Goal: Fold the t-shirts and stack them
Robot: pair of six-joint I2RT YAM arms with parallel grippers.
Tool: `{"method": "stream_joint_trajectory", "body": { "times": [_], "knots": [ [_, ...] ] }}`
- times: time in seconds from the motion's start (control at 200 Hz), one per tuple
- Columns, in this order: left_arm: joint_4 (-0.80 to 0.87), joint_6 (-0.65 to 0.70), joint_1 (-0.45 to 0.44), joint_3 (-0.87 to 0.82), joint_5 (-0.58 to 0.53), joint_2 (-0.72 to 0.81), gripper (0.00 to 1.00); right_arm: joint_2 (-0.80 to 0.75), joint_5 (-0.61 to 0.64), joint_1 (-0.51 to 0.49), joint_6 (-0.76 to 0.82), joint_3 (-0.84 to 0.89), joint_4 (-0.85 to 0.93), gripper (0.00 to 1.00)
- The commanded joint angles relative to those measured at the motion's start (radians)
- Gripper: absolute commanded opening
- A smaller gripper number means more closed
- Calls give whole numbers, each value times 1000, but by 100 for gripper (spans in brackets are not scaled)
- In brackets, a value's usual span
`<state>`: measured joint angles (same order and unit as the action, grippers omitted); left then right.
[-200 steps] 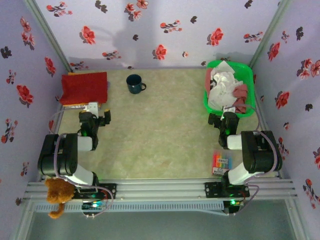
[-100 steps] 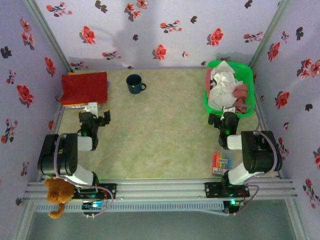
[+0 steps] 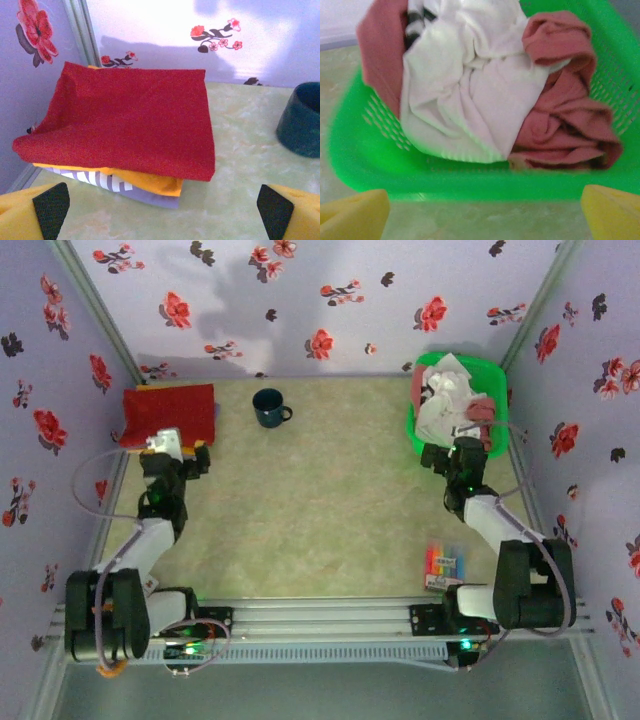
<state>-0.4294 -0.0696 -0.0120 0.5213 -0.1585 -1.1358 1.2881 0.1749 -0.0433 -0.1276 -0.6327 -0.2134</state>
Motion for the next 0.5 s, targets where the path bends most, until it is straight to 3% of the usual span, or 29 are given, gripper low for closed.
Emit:
{"method": "stream_joint_trajectory", "body": {
  "times": [0.0,0.135,0.29,0.41,0.495],
  "knots": [
    [332,-68,-23,101,-7,55,99,-51,34,-15,-33,-1,124,99],
    [462,-116,-71,159,23,106,99,-107,57,-22,-45,-6,214,99],
    [600,-179,-187,276,77,115,100,-170,90,-29,-128,-154,472,99],
    [572,-249,-322,345,65,81,99,-27,31,-17,-167,-389,694,99],
    [529,-270,-419,370,-1,54,99,133,-15,9,-189,-584,852,99]
  ]
}}
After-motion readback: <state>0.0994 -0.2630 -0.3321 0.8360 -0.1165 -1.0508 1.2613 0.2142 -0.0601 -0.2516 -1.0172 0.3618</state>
